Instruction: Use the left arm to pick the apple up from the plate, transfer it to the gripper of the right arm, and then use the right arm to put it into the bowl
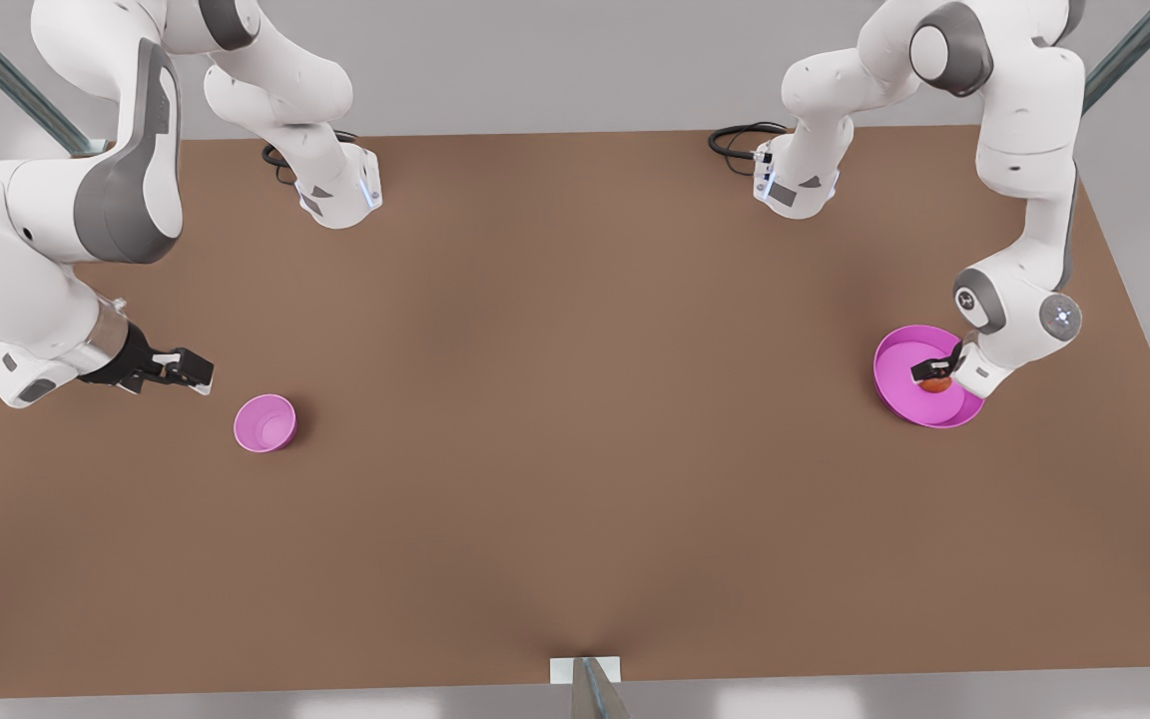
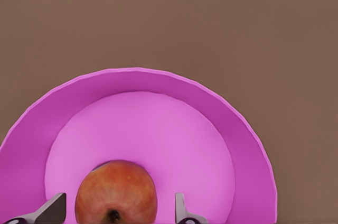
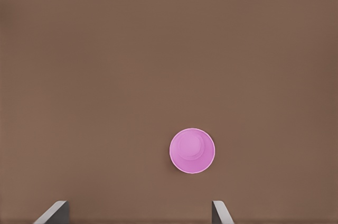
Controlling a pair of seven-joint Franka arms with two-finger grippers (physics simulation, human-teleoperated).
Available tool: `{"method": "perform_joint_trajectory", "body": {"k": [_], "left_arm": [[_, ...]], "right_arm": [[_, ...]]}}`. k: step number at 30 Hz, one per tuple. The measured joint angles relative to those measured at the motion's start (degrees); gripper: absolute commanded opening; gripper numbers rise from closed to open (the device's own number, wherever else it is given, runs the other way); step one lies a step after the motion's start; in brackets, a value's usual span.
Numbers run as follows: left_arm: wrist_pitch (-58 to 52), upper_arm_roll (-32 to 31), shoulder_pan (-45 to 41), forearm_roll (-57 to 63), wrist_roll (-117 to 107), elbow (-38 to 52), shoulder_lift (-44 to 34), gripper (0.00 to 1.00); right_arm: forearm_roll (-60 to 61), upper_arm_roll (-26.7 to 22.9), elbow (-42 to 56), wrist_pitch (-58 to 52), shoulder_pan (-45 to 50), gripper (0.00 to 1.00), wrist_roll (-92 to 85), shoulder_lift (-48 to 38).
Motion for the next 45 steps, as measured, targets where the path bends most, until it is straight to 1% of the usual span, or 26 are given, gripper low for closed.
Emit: {"method": "perform_joint_trajectory", "body": {"k": [8,10,12,15,20,25,34,35,39,40,42,45], "left_arm": [[1.86,-0.01,0.37,-0.03,2.55,-0.02,1.55,0.99],[2.05,-0.07,0.37,-0.05,3.03,-0.03,1.61,0.96],[2.17,-0.08,0.37,-0.03,3.45,-0.03,1.62,0.85],[2.29,-0.09,0.37,-0.01,4.0,-0.03,1.63,0.82],[2.42,-0.09,0.37,-0.03,4.74,0.01,2.0,0.82],[2.5,-0.13,0.38,0.03,5.23,0.05,2.38,0.74],[2.63,-0.17,0.38,0.28,5.49,0.05,2.81,0.72],[2.64,-0.17,0.37,0.3,5.49,0.05,2.83,0.71],[2.48,-0.32,0.4,0.39,5.48,0.61,1.66,0.7],[2.03,-0.51,0.26,0.41,5.57,1.8,-0.02,0.67],[-0.69,-0.85,-0.82,0.22,5.78,6.57,-2.97,0.67],[-5.86,-5.07,-2.03,-0.01,6.03,14.18,-4.03,0.65]], "right_arm": [[0.01,-0.27,0.38,-0.66,-0.4,1.0,-0.55,-0.34],[0.0,-0.21,0.42,-0.84,-0.57,1.0,-0.75,-0.37],[-0.01,-0.13,0.44,-0.98,-0.55,1.0,-0.92,-0.36],[-0.01,-0.05,0.44,-1.11,-0.46,1.0,-1.15,-0.33],[-0.02,-0.08,0.44,-1.23,-0.53,1.0,-1.46,-0.27],[-0.02,-0.09,0.36,-1.28,-0.53,1.0,-1.7,-0.26],[-0.02,-0.17,0.36,-1.27,-0.6,1.0,-2.15,-0.2],[-0.02,-0.17,0.36,-1.26,-0.63,1.0,-2.19,-0.19],[-0.01,-0.17,0.35,-1.24,-0.57,1.0,-2.34,-0.18],[-0.01,-0.18,0.35,-1.24,-0.56,1.0,-2.37,-0.18],[-0.02,-0.18,0.35,-1.23,-0.55,1.0,-2.43,-0.18],[-0.02,-0.18,0.35,-1.23,-0.53,1.0,-2.51,-0.18]]}}
